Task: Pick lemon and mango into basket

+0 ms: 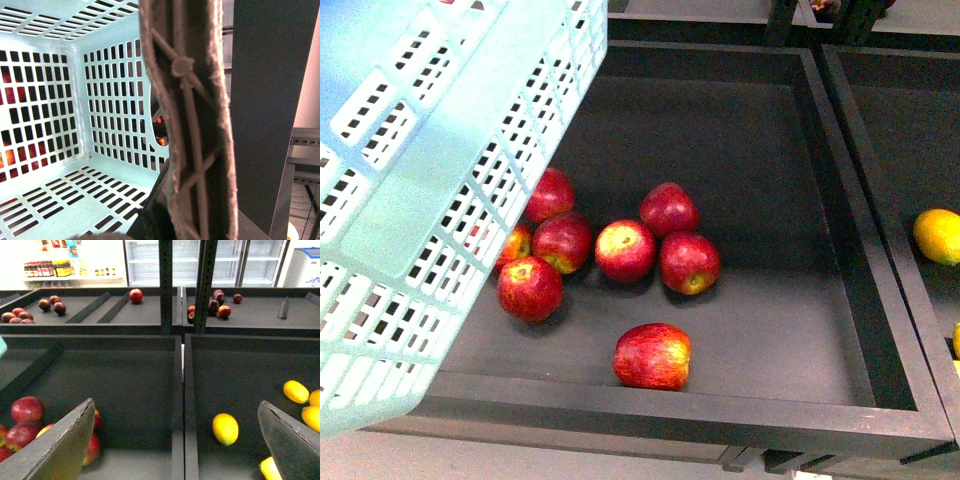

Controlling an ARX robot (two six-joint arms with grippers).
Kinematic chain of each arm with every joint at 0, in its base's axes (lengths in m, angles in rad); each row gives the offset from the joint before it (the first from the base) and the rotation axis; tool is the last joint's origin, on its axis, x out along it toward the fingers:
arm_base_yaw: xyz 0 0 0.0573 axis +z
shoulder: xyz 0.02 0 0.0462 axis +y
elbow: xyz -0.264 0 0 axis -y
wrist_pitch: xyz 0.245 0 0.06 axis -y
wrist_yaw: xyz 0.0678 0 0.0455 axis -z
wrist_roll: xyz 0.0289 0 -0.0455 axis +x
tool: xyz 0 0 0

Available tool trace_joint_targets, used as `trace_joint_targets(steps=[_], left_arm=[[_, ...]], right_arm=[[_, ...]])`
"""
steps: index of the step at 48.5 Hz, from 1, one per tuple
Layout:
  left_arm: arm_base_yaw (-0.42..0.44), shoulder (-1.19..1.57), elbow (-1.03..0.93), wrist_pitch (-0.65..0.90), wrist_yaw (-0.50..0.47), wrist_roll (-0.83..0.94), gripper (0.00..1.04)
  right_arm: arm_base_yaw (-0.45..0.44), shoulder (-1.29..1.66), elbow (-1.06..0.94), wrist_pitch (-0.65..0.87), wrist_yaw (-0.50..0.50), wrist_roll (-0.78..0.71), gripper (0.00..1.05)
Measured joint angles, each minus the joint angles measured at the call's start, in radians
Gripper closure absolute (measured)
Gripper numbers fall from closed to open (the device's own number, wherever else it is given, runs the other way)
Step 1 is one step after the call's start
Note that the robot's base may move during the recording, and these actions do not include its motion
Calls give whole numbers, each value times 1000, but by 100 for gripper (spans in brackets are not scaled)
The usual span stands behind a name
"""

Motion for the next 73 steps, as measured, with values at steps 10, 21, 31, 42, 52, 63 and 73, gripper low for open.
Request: trace_joint_targets(steps=[10, 21, 31, 42, 52, 63, 73], left_arm=[[-24, 140, 151, -219, 28, 585, 100], [-72, 491, 393, -136, 90, 972, 100], [-235, 707, 485, -138, 305, 781, 100], [-361, 726, 492, -59, 348, 680, 100], [-395, 726, 503, -22, 381, 632, 100], [-412, 726, 507, -22, 397, 606, 100], [-407, 726, 507, -22, 382, 609, 100]], right_arm=[[0, 0, 0, 0, 0, 0, 9], [0, 0, 0, 0, 0, 0, 9], [0, 0, 0, 0, 0, 0, 9], [0, 0, 0, 0, 0, 0, 9], [0, 0, 0, 0, 1, 0, 9], [0, 0, 0, 0, 1, 0, 9], [-141, 283, 116, -202, -27, 297, 9]])
